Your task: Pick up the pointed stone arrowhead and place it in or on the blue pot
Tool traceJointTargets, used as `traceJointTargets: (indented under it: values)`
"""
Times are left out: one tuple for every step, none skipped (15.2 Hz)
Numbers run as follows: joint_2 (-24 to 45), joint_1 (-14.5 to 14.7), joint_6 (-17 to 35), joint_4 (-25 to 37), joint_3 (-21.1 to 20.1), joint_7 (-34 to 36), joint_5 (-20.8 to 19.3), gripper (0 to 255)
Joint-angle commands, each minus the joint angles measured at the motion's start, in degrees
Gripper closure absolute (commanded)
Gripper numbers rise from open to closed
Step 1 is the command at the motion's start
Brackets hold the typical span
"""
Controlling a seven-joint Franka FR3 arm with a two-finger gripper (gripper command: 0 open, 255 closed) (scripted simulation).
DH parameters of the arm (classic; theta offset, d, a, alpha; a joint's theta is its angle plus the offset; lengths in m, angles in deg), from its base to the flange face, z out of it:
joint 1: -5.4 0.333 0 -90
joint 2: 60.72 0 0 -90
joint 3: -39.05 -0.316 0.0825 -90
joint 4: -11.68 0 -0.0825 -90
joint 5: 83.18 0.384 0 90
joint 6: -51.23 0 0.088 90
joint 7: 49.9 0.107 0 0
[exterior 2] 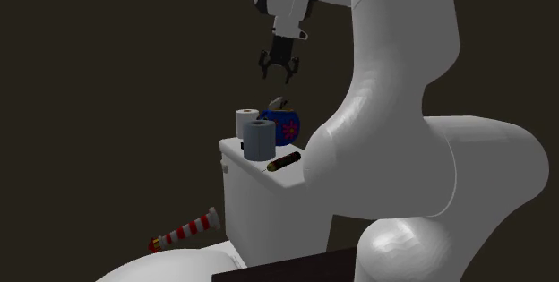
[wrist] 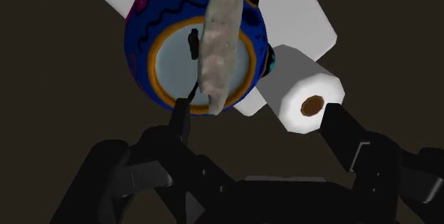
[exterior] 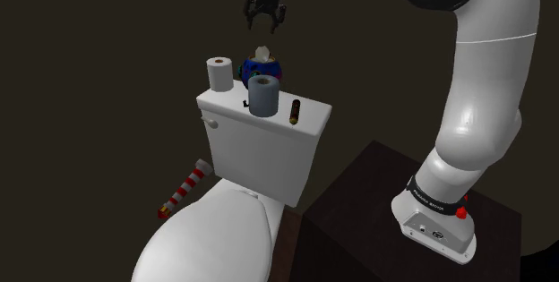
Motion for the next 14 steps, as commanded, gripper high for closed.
traceJointTargets:
  values:
    - [4.2, -1.3, -2.2, 0.9, 1.2, -0.2, -0.1, 0]
    - [9.9, -0.4, -3.5, 7.9, 0.9, 1.0, -0.8, 0]
    - [10.1, -0.6, -5.5, 10.1, 0.8, 1.1, -0.9, 0]
    - [10.4, -0.8, -7.6, 12.5, 0.7, 1.2, -1.0, 0]
    - [10.9, -0.9, -9.8, 15.1, 0.7, 1.3, -1.0, 0]
    - [11.4, -1.0, -11.7, 17.5, 0.7, 1.4, -1.1, 0]
    - [11.4, -1.1, -11.7, 17.5, 0.6, 1.5, -1.2, 0]
    - [11.4, -1.0, -11.7, 17.5, 0.7, 1.4, -1.1, 0]
    - [11.4, -0.9, -11.7, 17.5, 0.8, 1.4, -1.0, 0]
    - [11.4, -0.7, -11.7, 17.5, 1.1, 1.3, -0.9, 0]
    - [11.4, -0.6, -11.7, 17.5, 1.4, 1.3, -0.7, 0]
    - [11.4, -0.5, -11.7, 17.5, 1.5, 1.3, -0.7, 0]
    - [11.4, -0.4, -11.7, 17.5, 1.7, 1.2, -0.6, 0]
    - [11.4, -0.4, -11.7, 17.5, 1.7, 1.2, -0.5, 0]
